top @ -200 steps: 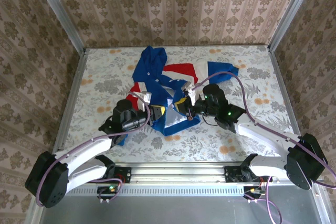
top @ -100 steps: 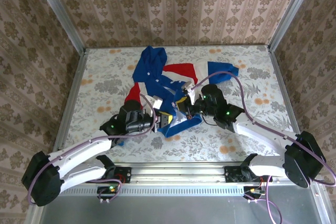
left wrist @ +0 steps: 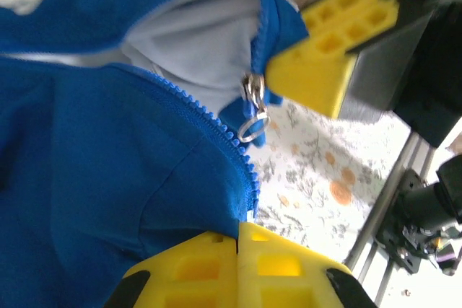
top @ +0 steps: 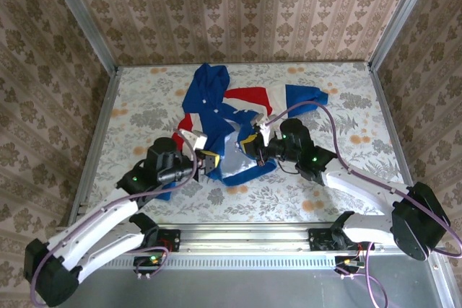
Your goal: Zip up the jacket
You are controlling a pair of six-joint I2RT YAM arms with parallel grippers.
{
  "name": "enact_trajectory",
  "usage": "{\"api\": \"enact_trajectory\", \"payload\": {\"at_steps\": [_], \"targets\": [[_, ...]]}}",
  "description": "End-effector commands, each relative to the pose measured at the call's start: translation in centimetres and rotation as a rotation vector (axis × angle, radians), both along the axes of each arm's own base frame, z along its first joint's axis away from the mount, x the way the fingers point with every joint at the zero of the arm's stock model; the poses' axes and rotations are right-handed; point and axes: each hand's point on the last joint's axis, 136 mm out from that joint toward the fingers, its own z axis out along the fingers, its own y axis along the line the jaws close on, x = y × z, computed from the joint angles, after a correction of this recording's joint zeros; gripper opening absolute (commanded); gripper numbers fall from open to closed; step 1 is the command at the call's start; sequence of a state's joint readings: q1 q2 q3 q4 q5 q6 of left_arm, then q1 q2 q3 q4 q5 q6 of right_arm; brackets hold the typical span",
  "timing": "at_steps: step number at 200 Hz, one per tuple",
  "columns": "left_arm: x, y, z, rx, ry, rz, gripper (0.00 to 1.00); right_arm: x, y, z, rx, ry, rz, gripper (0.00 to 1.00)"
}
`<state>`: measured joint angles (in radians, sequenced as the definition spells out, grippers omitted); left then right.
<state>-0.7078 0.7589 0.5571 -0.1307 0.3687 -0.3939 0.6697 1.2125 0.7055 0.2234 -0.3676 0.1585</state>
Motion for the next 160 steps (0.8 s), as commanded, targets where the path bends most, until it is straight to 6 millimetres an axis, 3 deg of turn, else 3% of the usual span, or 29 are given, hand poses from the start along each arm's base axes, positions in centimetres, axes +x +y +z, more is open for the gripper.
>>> {"api": "enact_trajectory", "payload": {"at_steps": [1, 71, 160], "targets": [[0.3, 1.1, 1.7, -0.020, -0.068, 0.025, 0.00, -0.6, 0.5, 2.0, 0.086, -0.035, 0.044, 0.00], [1.3, -1.1, 4.6, -0.275, -0.142, -0.021, 0.00, -1.3, 1.1, 1.2, 0.099, 0.031, 0.096, 0.00], [1.5, -2.6, 4.5, -0.337, -0.143, -0.086, 0.00, -1.5, 0.9, 1.0, 0.107, 0.059, 0.109, 0.00]]}}
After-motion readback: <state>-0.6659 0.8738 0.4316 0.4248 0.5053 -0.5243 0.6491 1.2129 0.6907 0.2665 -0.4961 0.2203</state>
